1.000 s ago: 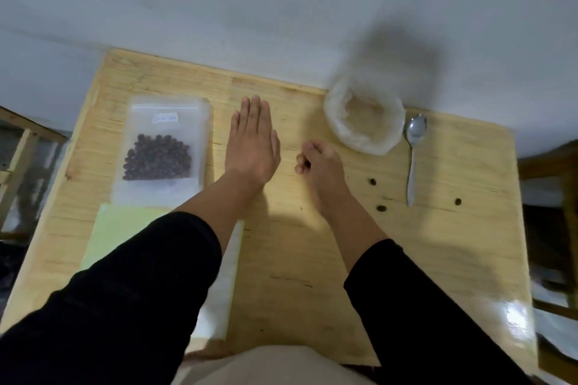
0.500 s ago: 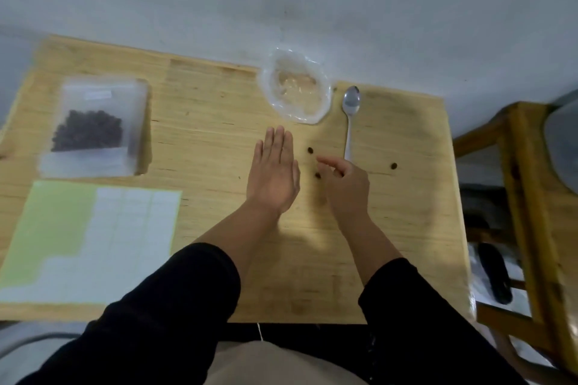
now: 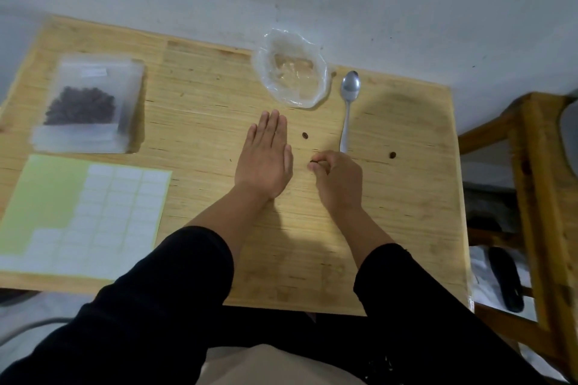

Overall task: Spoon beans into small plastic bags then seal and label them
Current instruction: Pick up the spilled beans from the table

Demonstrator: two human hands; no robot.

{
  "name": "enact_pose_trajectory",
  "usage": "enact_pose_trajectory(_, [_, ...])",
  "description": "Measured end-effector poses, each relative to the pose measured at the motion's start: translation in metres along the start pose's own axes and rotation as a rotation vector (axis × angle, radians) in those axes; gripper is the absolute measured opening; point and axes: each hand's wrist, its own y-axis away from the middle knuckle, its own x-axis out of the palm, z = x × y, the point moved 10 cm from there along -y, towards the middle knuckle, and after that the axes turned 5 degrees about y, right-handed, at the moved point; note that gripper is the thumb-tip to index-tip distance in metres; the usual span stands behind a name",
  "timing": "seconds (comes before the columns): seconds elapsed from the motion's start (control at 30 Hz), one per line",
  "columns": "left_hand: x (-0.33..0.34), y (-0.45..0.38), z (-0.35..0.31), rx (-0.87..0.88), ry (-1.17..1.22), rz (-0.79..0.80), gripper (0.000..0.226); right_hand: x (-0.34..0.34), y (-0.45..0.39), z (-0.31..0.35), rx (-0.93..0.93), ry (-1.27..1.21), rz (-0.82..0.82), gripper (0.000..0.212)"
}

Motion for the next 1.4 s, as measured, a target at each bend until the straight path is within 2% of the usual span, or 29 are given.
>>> enact_pose_trajectory(0.13, [-0.002,0.0,-0.001,0.009,0.012,-0.008,0.056,0.005,0.001,-0.002,-0.053,0.115,-0.002,0.014])
enact_pose_trajectory(0.23, [-0.002,0.0,-0.002,0.006,0.016,-0.009,0.056,0.004,0.0,-0.004,-0.005,0.053,0.0,0.013])
enact_pose_trajectory(0.37, [0.0,-0.001,-0.001,0.005,0.01,-0.01,0.056,0.001,-0.003,-0.014,0.184,-0.301,0.026,0.017])
enact_pose_trajectory(0.5, [0.0,-0.001,0.0,0.011,0.009,-0.022,0.06,0.014,-0.003,-0.024,0.431,-0.875,0.1,0.025])
enact_pose_trajectory(0.6, [-0.002,-0.002,0.0,0.015,0.003,-0.031,0.062,0.016,-0.008,-0.016,0.442,-0.988,0.149,0.022])
enact_pose_trajectory(0.7, [0.0,-0.002,0.0,0.011,-0.002,-0.028,0.061,0.015,-0.018,-0.011,0.402,-0.889,0.124,0.017])
enact_pose_trajectory(0.8, [-0.001,-0.002,-0.001,0.013,0.01,-0.028,0.064,0.007,-0.029,-0.007,0.284,-0.588,0.032,0.016])
enact_pose_trajectory(0.87, [-0.002,-0.002,-0.001,0.018,0.016,-0.038,0.065,0.007,-0.033,-0.003,0.247,-0.491,0.018,0.012])
enact_pose_trajectory(1.0, [-0.004,-0.002,-0.002,0.023,0.017,-0.047,0.064,0.009,-0.037,0.004,0.212,-0.291,0.033,0.024])
enact_pose_trajectory(1.23, [-0.002,-0.002,-0.001,0.023,0.003,-0.03,0.062,0.012,-0.039,0.005,0.209,-0.163,0.002,0.016])
enact_pose_trajectory(1.4, [0.0,-0.002,0.0,0.027,-0.005,-0.018,0.057,0.013,-0.031,0.001,0.267,-0.255,0.011,0.007])
